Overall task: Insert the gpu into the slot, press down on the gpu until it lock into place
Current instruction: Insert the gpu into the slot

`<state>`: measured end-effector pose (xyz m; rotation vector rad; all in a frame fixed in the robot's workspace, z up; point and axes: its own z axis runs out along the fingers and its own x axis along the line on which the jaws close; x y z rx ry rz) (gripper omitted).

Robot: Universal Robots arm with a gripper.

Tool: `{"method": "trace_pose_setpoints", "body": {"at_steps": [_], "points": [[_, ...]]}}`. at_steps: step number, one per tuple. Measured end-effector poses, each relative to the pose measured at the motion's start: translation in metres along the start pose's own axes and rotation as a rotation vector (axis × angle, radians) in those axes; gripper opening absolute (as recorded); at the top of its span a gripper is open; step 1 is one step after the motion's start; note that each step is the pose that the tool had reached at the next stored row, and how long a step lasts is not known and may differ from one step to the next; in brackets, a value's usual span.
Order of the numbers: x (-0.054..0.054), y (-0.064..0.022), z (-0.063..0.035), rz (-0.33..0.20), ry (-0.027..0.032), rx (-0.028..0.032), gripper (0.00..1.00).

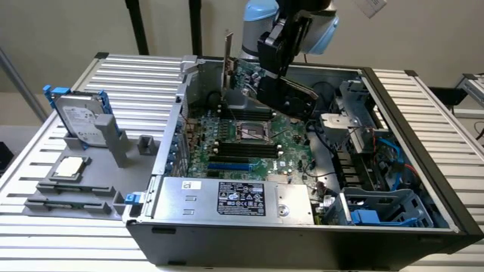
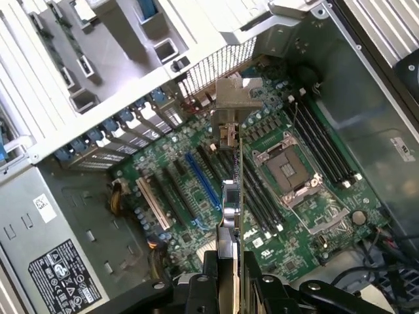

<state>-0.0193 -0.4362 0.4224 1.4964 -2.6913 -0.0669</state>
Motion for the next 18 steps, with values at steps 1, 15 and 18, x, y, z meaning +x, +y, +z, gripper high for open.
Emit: {"method": "trace_pose_setpoints", "body": {"at_steps": [1,15,18], "points": [[0.0,-0.0001,0.0006,-0.018,0.0008,0.0013,0.26],[0.0,-0.0008,0.0121,-0.27,0.0039,0.018,0.26],[0.0,-0.0009,0.0133,-0.314,-0.0081,0.016,0.26]]}}
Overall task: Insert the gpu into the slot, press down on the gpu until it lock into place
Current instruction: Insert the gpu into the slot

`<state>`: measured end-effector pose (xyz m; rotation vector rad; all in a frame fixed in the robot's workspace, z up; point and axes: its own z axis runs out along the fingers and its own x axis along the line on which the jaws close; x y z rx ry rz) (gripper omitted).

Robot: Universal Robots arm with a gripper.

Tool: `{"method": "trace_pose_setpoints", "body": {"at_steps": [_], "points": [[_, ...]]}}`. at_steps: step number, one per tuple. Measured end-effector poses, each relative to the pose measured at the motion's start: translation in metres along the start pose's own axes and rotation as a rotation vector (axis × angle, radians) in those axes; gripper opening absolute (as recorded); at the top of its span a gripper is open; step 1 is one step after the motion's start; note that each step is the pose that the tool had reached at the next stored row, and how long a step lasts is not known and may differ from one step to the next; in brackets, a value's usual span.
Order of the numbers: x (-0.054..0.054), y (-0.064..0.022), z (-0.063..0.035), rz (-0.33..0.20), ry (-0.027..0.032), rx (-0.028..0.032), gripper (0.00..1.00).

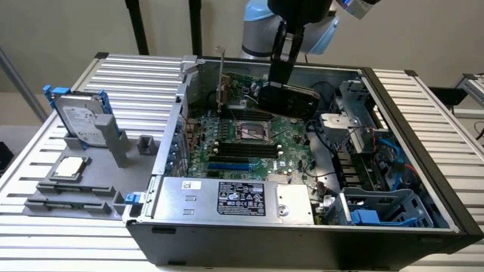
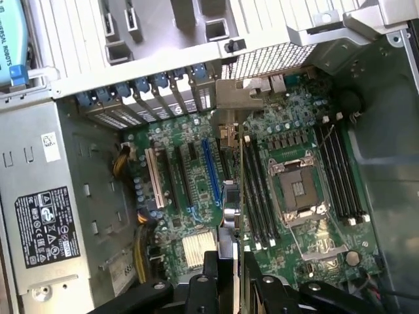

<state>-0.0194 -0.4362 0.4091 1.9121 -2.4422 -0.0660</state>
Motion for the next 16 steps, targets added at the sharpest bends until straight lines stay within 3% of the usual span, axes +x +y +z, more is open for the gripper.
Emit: {"method": "trace_pose_setpoints", "body": {"at_steps": [4,16], "points": [[0.001,0.0019,0.0038,-0.042,-0.0152,-0.0018,0.26],[0.015,0.0128,0.0263,-0.073,-0.0317,-0.0059,0.26]]}}
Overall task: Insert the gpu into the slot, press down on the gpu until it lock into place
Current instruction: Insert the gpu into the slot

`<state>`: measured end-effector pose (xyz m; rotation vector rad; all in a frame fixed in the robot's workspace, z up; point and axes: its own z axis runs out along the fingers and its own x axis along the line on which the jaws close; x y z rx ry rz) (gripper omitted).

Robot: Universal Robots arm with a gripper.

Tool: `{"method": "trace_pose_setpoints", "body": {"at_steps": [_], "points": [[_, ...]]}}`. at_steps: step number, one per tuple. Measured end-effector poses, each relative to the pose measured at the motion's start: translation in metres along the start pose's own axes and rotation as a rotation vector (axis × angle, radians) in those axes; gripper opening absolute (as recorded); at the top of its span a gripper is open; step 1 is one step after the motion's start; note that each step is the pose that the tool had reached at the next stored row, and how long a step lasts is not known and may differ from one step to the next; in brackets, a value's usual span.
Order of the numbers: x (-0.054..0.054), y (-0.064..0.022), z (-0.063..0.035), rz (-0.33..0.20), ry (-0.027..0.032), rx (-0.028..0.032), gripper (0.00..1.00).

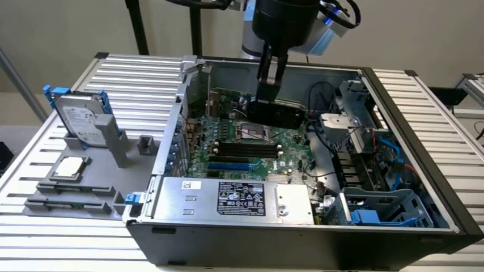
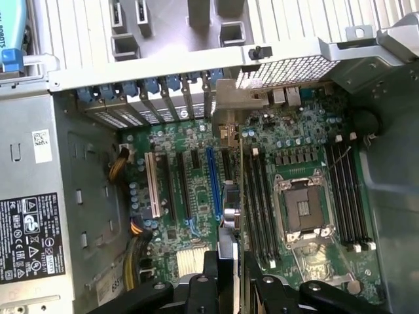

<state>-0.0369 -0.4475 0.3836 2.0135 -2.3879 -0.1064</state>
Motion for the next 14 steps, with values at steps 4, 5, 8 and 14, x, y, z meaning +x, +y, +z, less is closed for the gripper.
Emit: {"method": "trace_pose_setpoints", "body": {"at_steps": [4,5,8,14], "points": [[0.004,0.0014,0.0072,-0.017,-0.0068,-0.0019,0.26],[0.005,0.0018,0.0089,-0.021,-0.0085,-0.0023,0.26],[0.009,0.0037,0.0145,-0.032,-0.0129,-0.0035,0.26],[0.014,0.0104,0.0257,-0.045,-0.0155,-0.0045,0.26]]}}
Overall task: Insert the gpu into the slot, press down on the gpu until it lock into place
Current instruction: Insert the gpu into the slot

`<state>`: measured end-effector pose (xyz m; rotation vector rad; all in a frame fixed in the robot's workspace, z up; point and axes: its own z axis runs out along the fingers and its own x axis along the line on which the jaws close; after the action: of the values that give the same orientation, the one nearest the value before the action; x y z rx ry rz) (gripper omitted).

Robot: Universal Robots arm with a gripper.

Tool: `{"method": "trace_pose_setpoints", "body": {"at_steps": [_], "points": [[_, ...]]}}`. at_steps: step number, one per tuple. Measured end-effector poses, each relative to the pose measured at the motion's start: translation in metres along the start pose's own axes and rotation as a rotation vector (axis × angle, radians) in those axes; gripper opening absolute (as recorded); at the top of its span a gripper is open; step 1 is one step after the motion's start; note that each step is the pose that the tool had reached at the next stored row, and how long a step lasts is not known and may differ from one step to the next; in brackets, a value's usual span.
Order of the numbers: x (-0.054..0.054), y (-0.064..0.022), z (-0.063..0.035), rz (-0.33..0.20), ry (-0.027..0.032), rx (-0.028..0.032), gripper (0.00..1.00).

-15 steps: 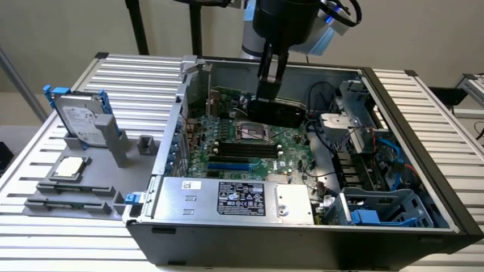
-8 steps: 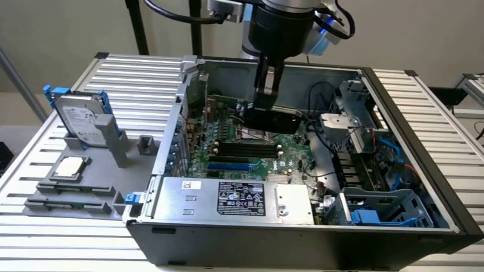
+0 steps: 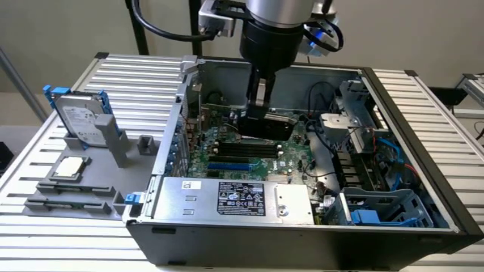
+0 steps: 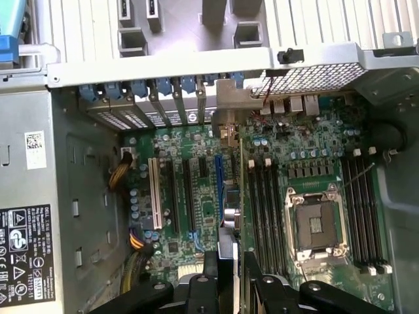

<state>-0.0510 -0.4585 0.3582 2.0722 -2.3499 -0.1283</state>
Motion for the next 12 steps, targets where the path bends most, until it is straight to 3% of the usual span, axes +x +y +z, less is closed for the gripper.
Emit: {"method": "trace_pose_setpoints", "body": {"at_steps": [12], "points": [[0.007,0.0133,0.0223,-0.038,-0.0015,-0.0018,0.26]]}}
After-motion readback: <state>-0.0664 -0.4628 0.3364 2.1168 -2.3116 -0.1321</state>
